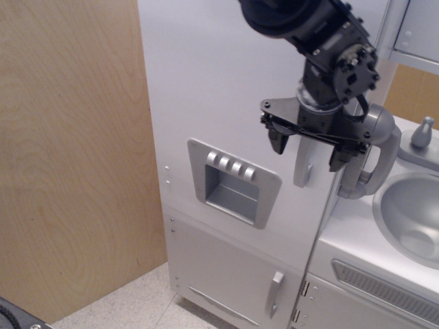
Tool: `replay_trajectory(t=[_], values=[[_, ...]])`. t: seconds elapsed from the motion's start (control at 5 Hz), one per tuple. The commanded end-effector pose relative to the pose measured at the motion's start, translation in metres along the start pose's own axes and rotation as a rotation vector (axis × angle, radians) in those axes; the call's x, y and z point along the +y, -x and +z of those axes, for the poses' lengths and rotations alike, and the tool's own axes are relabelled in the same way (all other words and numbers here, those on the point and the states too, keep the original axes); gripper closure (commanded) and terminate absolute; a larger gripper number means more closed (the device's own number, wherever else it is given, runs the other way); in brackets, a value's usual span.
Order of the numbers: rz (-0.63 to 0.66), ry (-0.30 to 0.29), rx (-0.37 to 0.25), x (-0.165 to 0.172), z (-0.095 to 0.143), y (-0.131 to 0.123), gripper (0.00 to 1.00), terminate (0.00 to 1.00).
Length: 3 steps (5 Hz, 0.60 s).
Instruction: Open fridge
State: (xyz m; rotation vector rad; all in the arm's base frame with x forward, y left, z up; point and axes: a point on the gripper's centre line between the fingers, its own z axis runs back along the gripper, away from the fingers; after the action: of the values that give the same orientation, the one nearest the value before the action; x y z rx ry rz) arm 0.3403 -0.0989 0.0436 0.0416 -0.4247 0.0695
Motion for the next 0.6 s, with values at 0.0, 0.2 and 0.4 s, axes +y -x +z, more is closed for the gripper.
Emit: replay_trajectory(t=[0.0,0.2,0.4], values=[[0.005,0.036,-0.062,-0.004,0.020,-0.013,1.00,0.00],[-0.006,0.094,-0.049,0.002,0.024,-0.009,1.00,0.00],[-0.041,0.128,-0.021,0.005,0.026,0.001,1.00,0.00]])
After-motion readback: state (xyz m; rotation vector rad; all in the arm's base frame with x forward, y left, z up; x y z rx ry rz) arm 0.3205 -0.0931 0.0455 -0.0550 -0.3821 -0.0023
